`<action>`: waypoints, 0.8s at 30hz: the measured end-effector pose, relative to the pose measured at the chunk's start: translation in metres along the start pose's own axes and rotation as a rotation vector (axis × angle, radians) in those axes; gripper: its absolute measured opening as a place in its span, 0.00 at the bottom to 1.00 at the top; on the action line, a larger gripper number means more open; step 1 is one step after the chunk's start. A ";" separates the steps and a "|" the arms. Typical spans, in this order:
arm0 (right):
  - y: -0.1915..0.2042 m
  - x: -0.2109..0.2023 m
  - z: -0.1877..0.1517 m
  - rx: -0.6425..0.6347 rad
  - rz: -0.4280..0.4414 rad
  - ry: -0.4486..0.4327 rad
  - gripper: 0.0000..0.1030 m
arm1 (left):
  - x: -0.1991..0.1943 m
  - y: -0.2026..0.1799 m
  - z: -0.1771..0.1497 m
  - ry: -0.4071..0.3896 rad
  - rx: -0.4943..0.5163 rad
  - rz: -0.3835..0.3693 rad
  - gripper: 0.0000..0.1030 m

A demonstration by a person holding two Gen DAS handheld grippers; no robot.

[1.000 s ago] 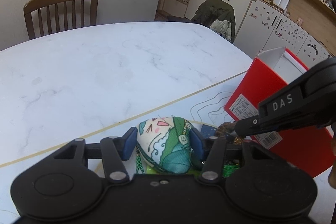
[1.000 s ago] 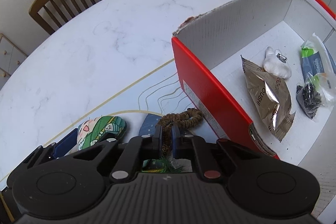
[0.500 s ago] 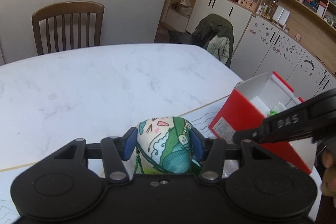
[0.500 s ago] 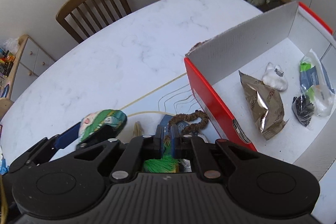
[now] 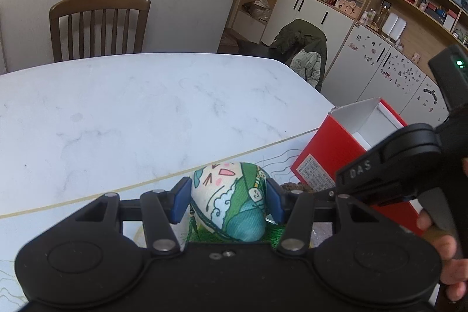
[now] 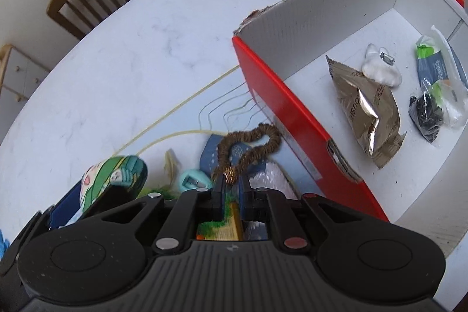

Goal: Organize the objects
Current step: 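Lift the bracelet with right tool while left lifts the green pouch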

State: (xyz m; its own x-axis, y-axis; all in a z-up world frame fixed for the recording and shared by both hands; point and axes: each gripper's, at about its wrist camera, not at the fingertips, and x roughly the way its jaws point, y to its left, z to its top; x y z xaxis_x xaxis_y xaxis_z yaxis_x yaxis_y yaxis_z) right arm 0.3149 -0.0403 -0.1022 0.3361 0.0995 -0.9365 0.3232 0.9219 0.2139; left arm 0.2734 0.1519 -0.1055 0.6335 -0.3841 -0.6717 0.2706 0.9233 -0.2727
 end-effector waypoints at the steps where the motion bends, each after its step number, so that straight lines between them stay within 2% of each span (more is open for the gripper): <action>1: 0.000 0.002 0.000 0.006 -0.004 0.002 0.09 | 0.001 0.001 0.001 0.001 -0.003 -0.004 0.51; 7: -0.003 0.012 0.006 0.074 -0.020 0.025 0.12 | 0.006 0.009 0.000 0.006 -0.023 -0.021 0.51; 12: 0.004 0.021 0.011 0.079 -0.071 0.015 0.12 | 0.010 0.014 -0.002 0.013 -0.044 -0.034 0.51; 16: 0.002 0.028 0.012 0.107 -0.084 0.044 0.13 | 0.012 0.016 -0.002 0.014 -0.048 -0.043 0.51; 24: 0.006 0.041 0.013 0.117 -0.101 0.059 0.45 | 0.015 0.017 -0.001 0.018 -0.051 -0.049 0.51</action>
State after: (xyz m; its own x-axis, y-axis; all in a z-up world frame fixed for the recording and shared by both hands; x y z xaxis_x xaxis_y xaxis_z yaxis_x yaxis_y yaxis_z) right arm 0.3419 -0.0354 -0.1359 0.2456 0.0338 -0.9688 0.4545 0.8787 0.1459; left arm 0.2871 0.1615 -0.1209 0.6071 -0.4292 -0.6687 0.2631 0.9027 -0.3404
